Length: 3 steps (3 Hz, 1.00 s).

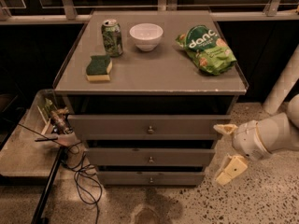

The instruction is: Open bottom drawer

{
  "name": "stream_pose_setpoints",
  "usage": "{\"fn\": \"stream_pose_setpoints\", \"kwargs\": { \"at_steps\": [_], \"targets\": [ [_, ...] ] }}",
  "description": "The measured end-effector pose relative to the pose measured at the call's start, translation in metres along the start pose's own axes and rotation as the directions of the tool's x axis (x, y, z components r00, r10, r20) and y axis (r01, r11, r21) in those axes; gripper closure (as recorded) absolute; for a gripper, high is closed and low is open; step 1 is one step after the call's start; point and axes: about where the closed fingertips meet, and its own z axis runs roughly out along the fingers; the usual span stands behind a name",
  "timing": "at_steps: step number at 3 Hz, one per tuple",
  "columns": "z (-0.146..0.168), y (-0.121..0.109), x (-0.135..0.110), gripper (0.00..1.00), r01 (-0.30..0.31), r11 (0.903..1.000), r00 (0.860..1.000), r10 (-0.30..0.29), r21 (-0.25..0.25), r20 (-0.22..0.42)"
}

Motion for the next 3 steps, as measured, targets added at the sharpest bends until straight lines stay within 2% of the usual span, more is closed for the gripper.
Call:
{"fn": "stream_pose_setpoints", "kwargs": {
  "at_steps": [1,2,3],
  "targets": [
    [0.022,-0.004,0.023,0.00,-0.018,0.9998,0.999,0.018,-0.003,0.039],
    [0.047,-0.003,0.048,0.00,0.005,1.0000,0.998,-0.005,-0.002,0.065],
    [0.074,0.003,0.073,0.00,0.048,0.9979,0.996,-0.051,0.044,0.072]
  ]
}}
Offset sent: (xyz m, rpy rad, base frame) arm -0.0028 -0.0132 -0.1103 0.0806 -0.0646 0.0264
